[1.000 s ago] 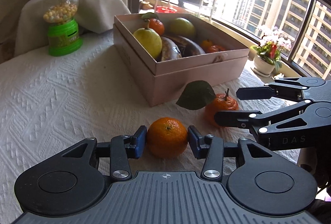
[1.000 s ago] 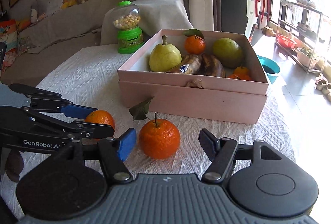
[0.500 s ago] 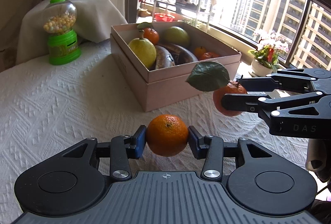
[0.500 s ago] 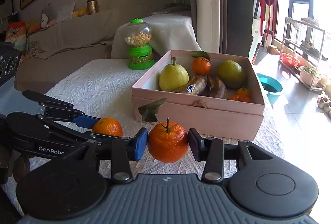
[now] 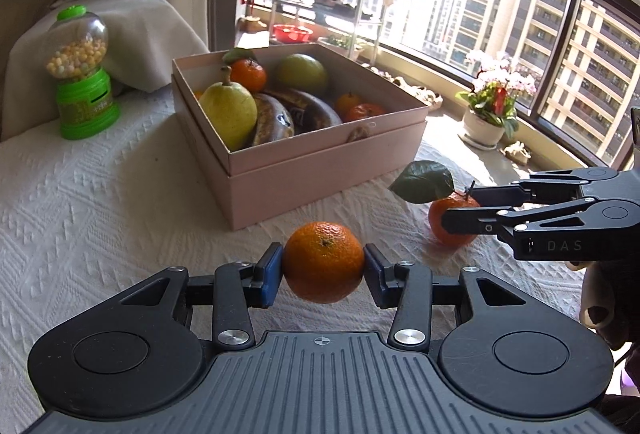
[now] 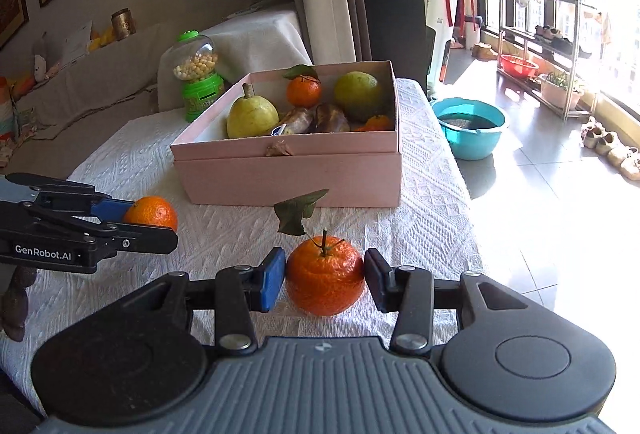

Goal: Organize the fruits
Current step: 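Lift both mandarins and carry them toward the pink box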

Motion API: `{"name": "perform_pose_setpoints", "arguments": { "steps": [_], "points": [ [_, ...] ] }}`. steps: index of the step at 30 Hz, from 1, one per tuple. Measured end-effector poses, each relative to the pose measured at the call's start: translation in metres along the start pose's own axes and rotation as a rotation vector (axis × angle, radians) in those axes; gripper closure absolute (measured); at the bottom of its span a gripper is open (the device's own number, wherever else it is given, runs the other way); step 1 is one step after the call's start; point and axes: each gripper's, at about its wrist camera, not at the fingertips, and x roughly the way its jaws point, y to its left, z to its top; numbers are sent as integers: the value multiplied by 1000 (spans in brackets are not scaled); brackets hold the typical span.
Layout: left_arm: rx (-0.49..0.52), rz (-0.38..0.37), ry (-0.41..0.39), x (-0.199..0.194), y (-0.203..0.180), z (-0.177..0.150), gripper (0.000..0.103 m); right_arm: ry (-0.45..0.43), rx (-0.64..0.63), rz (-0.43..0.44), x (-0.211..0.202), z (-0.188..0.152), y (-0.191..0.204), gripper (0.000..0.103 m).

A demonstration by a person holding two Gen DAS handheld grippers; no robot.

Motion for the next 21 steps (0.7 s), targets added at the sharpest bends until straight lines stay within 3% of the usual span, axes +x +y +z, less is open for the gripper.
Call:
{"name": "perform_pose_setpoints", "arguments": {
  "steps": [4,9,11,16,18,21],
  "points": [
    [-6,4,12,4,1,0,55,6,-46,-2,2,-6,10,54],
    [-24,-2,15,8,4,2,55,-127,-69,-53,-34,0,2,31],
    [-21,-7,14,8,3,2,55,-151,-50,-90,-41,3,-8,30],
    [-16,-19,14,8,0,2,55,-127,62,-346,-35,4,-50,29],
    [-16,-21,14,8,0,2,55,-55,233,-286,-25,-1,-81,29],
    [-16,-19,12,7,0,2,55,63,447,-67,-8,-14,-109,30]
  ]
}}
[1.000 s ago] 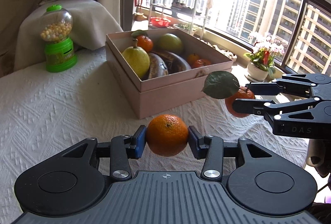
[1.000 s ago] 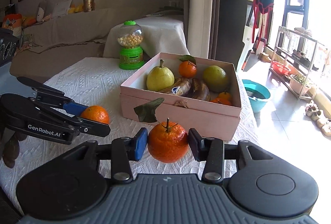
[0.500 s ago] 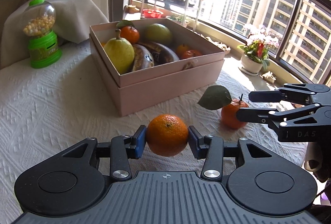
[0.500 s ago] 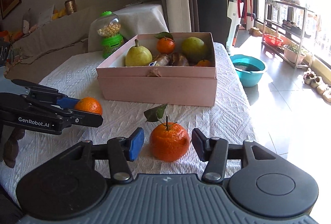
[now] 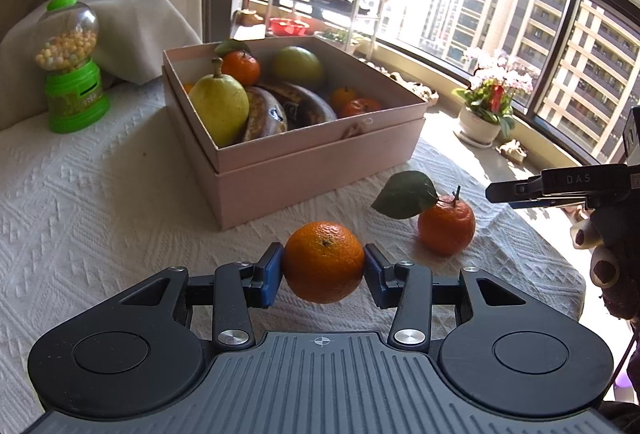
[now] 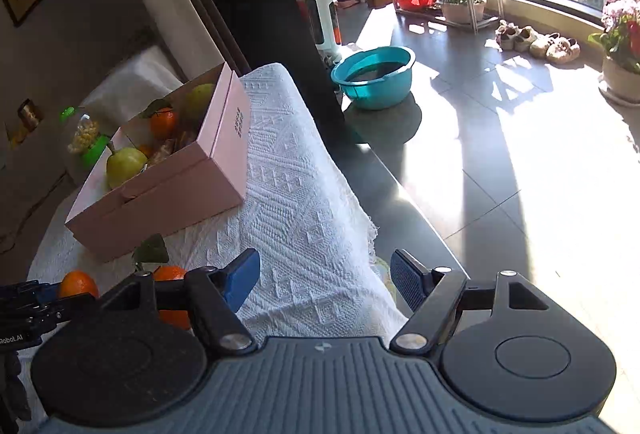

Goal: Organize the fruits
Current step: 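Lift both mandarins and carry them toward the pink box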

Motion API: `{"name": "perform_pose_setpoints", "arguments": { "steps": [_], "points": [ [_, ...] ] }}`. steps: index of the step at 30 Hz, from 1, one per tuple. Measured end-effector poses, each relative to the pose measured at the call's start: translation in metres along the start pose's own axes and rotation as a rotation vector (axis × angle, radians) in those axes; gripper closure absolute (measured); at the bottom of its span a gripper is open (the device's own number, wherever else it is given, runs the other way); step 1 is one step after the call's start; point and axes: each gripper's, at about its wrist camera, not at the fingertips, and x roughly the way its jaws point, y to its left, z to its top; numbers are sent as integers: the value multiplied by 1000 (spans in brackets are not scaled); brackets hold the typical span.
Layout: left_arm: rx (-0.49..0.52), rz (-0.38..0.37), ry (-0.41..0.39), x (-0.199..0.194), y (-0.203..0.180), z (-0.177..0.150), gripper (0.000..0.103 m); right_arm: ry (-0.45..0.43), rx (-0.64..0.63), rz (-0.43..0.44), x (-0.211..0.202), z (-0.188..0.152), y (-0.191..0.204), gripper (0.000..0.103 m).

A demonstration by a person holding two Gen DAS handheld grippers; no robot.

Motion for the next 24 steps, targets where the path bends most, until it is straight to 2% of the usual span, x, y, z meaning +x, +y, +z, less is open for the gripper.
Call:
{"name": "perform_pose_setpoints", "arguments": {
  "steps": [1,3,6,7,10,14,17,20,23,24],
  "points": [
    [-1,1,-1,-1,0,0,55,25,21,35,3,-1,-2,30],
    [-4,4,-6,-2,2,0,55,-1,5,49,-4,0,3,30],
    [-11,4,-10,-2,3,0,55,-34,30,265,-26,7,4,30],
    [-13,3,-11,-2,3,0,55,-46,32,293,-32,9,6,30],
    [-16,-3,-10,-2,4,-2,55,-56,42,314,-37,16,8,30],
    [-24,-3,-17,-4,5,-2,55,-14,111,391,-31,18,7,30],
    [-32,-4,-22,-5,8,-2,55,-7,144,416,-30,18,6,30],
    [-41,-2,-22,-5,10,-3,55,-43,84,384,-32,14,18,30],
    [-45,2,-23,-5,11,-4,55,-72,-160,214,-28,0,58,30],
    [-44,1,-24,-5,10,-3,55,-76,-277,135,-24,-9,76,30]
  ]
}}
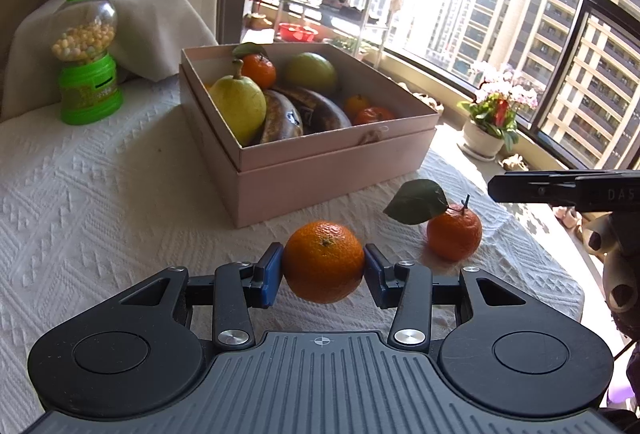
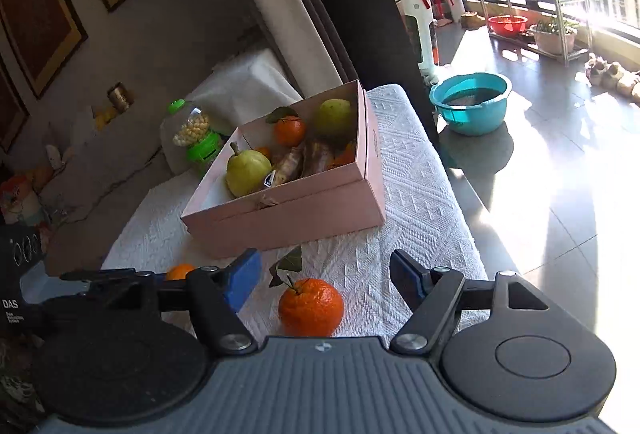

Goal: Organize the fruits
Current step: 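Lift both mandarins and carry them toward the pink box, then lower both mandarins into the pink box and open both tools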

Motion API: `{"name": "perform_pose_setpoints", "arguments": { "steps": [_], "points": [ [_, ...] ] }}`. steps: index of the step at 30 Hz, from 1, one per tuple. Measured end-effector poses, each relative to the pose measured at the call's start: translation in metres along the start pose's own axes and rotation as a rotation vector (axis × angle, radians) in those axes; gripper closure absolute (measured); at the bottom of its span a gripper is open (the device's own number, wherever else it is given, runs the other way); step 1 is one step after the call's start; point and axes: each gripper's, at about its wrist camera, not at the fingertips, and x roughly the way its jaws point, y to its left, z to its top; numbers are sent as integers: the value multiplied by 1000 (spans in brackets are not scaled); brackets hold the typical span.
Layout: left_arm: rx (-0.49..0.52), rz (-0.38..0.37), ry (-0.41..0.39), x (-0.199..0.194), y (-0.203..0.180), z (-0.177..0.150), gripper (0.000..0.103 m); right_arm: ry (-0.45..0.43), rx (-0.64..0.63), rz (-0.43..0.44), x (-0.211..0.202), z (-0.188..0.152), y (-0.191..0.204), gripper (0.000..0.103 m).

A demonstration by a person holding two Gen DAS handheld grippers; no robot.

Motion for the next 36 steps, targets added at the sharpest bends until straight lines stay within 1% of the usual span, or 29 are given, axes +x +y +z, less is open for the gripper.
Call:
{"name": "perform_pose_setpoints", "arguments": {
  "steps": [2,4,6,8,10,13,15,16,19,21,23,25,26,28,29,31,32,34,36],
  "points": [
    [1,-1,-2,-1,0,0,55,18,-148,-78,13,-9,24,31],
    [2,2,-4,-2,-1,0,55,45,-213,-84,25,-16,37,38],
    [2,4,-7,-3,0,1,55,66,-224,-63,33,-17,42,40],
    [0,8,-11,-4,0,1,55,80,-252,-83,42,-19,46,44],
    [-3,10,-23,-7,1,3,55,91,-277,-105,46,-20,48,57],
    [-13,7,-58,-15,5,12,55,87,-266,-90,42,-16,46,58],
    [-19,-1,-93,-21,10,29,55,59,-240,-65,34,-8,45,58],
    [-18,-3,-114,-24,13,39,55,29,-222,-43,28,3,45,58],
    [-3,11,-212,-25,23,91,55,-72,-195,-10,9,39,45,58],
    [-17,27,-229,-11,33,126,55,-123,-203,-21,7,62,48,58],
    [-48,32,-200,18,48,156,55,-142,-210,-39,15,79,50,58],
    [-96,58,-159,50,64,172,55,-119,-195,-43,33,92,49,58],
    [-124,72,-120,71,73,177,56,-103,-189,-48,45,98,49,58],
    [-164,71,-85,91,83,179,56,-80,-182,-63,65,103,51,58],
    [-171,58,-85,96,87,179,56,-67,-179,-64,74,104,51,58],
    [-185,15,-114,93,90,176,56,-27,-180,-52,96,104,54,58],
    [-187,6,-124,88,91,174,56,-3,-182,-48,107,103,57,58],
    [-178,11,-145,73,91,171,56,39,-193,-28,123,99,65,58],
    [-158,38,-170,55,90,164,56,64,-213,33,130,92,77,58]
  ]
}}
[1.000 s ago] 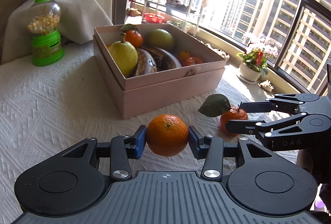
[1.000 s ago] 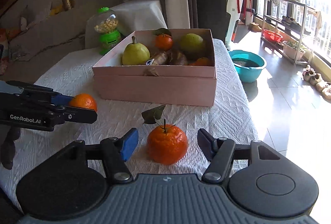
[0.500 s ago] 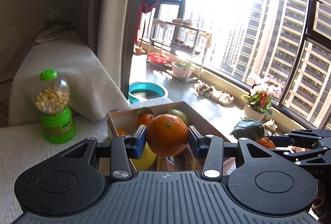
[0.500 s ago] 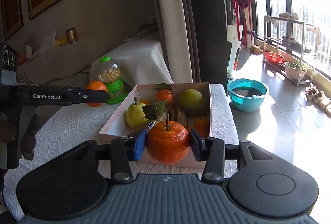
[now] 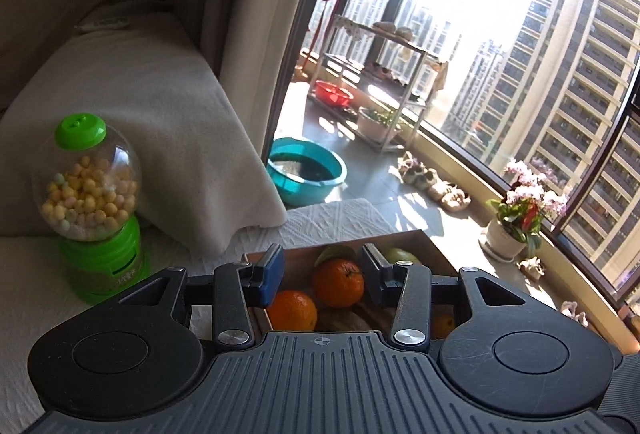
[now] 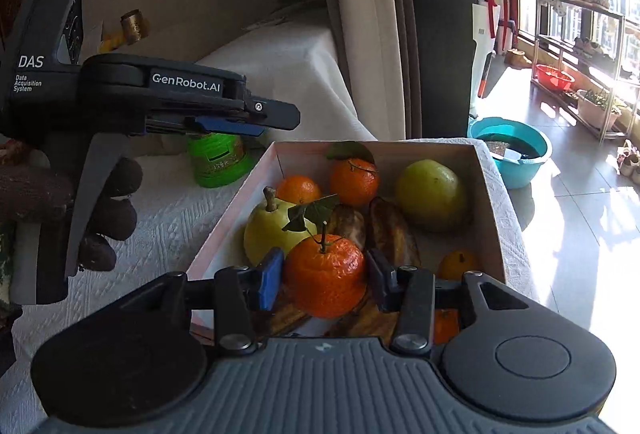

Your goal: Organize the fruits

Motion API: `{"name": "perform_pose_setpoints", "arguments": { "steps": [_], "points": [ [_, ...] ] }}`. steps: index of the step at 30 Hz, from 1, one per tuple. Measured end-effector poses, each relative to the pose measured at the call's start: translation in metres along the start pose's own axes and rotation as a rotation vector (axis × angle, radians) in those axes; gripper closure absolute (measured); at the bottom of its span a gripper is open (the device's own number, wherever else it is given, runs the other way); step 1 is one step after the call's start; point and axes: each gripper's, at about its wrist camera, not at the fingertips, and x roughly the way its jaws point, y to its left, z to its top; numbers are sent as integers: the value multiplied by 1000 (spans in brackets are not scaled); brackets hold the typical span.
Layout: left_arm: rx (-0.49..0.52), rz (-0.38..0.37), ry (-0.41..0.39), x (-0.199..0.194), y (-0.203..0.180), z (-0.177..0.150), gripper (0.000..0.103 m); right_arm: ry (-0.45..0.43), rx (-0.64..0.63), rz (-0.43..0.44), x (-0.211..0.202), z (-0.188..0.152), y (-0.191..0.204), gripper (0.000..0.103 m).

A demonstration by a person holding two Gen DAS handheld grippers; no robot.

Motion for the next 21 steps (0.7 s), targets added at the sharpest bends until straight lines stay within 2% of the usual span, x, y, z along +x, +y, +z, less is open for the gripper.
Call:
{"name": "perform_pose_setpoints", "arguments": {
  "steps": [3,6,8,10,15,19,21],
  "points": [
    [-2,20,-45,-27,2,-15,56,9,-5,107,6,-2,20,58],
    [-42,24,-57,-43,10,-34,56,27,-10,157,15,0,29,57],
    [-52,56,-56,-54,14,-48,56,20,-18,137,12,-2,32,55],
    [-54,96,-45,-65,16,-65,56,-8,-22,115,-2,-5,30,48],
    [-26,144,17,-93,-3,-128,56,-94,-115,-13,-54,-36,31,33],
    [69,203,80,-96,-34,-175,56,-53,-123,-82,-64,-71,31,28],
    [71,216,94,-91,-42,-186,56,-21,-90,-120,-56,-87,23,28]
  ]
}}
